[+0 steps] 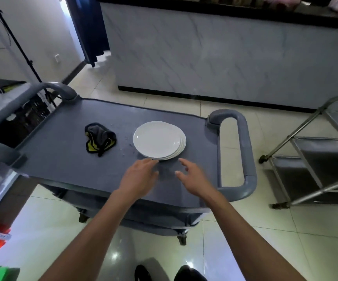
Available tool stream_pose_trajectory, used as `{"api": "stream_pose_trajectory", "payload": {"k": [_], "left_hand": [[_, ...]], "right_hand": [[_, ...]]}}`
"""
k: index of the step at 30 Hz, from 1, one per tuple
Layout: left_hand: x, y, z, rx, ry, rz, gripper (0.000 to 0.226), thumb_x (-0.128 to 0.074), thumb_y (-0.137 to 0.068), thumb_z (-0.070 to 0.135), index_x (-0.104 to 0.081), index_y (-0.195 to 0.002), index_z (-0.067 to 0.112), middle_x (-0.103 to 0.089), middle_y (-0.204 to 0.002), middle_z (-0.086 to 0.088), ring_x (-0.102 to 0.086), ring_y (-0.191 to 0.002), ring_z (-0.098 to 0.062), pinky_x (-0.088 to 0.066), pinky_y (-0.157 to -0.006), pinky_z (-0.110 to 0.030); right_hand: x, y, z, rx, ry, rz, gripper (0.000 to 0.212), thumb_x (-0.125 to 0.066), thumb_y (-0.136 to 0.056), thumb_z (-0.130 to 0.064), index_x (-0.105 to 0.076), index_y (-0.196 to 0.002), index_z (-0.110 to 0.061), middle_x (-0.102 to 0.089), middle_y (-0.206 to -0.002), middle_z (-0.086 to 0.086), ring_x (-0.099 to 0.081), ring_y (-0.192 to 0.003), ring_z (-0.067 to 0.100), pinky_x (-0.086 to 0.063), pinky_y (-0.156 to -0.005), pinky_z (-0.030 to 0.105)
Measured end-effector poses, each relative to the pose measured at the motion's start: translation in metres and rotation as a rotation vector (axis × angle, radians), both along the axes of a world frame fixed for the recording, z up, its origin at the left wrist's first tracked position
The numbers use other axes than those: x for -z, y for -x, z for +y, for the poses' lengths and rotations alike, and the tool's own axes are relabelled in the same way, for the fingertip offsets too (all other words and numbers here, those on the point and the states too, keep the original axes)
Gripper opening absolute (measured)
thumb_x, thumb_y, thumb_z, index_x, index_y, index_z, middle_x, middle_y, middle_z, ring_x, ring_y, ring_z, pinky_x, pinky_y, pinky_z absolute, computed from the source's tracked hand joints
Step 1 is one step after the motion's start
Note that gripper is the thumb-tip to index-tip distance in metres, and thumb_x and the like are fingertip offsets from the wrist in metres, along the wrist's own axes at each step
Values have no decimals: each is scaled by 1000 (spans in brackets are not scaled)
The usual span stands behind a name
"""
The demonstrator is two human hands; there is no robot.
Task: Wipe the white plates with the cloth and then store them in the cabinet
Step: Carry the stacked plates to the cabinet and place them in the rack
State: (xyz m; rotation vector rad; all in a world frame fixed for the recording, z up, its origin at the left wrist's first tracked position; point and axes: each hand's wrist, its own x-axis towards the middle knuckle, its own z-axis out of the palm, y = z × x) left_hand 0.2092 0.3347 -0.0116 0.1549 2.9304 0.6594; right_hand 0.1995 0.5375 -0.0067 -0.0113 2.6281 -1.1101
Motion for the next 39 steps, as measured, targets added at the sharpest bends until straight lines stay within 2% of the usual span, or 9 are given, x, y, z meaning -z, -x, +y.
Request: {"api": "stream_pose_trajectory", "payload": {"k": [3, 5, 10, 16, 23, 26, 30, 35, 39], "left_hand": [[6, 27, 1, 12, -3, -8, 47, -54, -98, 31, -51, -144, 26, -49, -150, 3, -41, -137, -22, -39, -109, -40], [13, 45, 0, 8, -11, -10, 49, -54, -98, 33, -49, -146, 27, -48, -151, 4, -39, -139, -21, -37, -111, -40], [25, 85, 3, -2, 42, -49, 54, -51, -101, 37, -39, -152, 29, -36, -159, 2, -26, -148, -22, -31, -115, -45], [34, 122, 9, 24, 142, -57, 54, -48, -102, 40, -36, -154, 30, -26, -164, 0, -14, -153, -25, -21, -120, -47], [48, 156, -12, -58, 141, -90, 55, -48, -102, 40, -34, -154, 32, -9, -169, -3, 2, -155, -27, -15, -121, -49], [55, 170, -23, -93, 124, -121, 55, -50, -101, 39, -35, -153, 31, -1, -169, -6, 7, -154, -34, -15, -121, -52], [60, 182, -35, -109, 59, -175, 64, -56, -97, 35, -29, -155, 31, 7, -169, -5, 6, -154, -37, -21, -119, -54], [68, 190, -45, -100, -84, -228, 71, -61, -94, 33, -26, -156, 30, 3, -168, -3, -18, -148, -36, -29, -115, -49], [73, 192, -44, -87, -128, -231, 69, -62, -92, 29, -31, -153, 33, 4, -167, 2, -13, -145, -31, -33, -112, -48]], "right_hand": [[6, 17, 1, 37, 21, -20, 59, -61, -97, -30, -39, -151, -22, -46, -152, 2, -44, -138, 21, -36, -107, 30], [10, 30, 1, 80, 53, -26, 57, -62, -97, -27, -41, -150, -21, -48, -150, 1, -45, -137, 20, -33, -100, 23], [17, 68, -2, 117, 113, -2, 42, -63, -93, -15, -54, -135, -16, -57, -137, 2, -53, -122, 19, -32, -88, 14], [27, 113, -8, 154, 142, 1, 42, -60, -90, -13, -56, -132, -17, -57, -133, 3, -55, -118, 23, -46, -102, 39], [40, 140, -18, 201, 75, -75, 41, -58, -88, -14, -53, -128, -14, -55, -130, 5, -51, -119, 29, -45, -102, 43], [44, 149, -29, 217, 43, -98, 51, -59, -90, -18, -47, -138, -11, -51, -139, 5, -46, -127, 30, -41, -106, 44], [46, 154, -43, 293, -7, -102, 60, -59, -92, -19, -38, -148, -12, -43, -149, 3, -38, -136, 29, -36, -112, 40], [51, 157, -54, 373, -88, -109, 64, -58, -93, -21, -33, -152, -13, -43, -151, 3, -34, -135, 31, -31, -111, 36], [53, 160, -60, 438, -104, -107, 63, -59, -92, -21, -35, -150, -13, -44, -150, 2, -36, -133, 31, -32, -108, 34]]}}
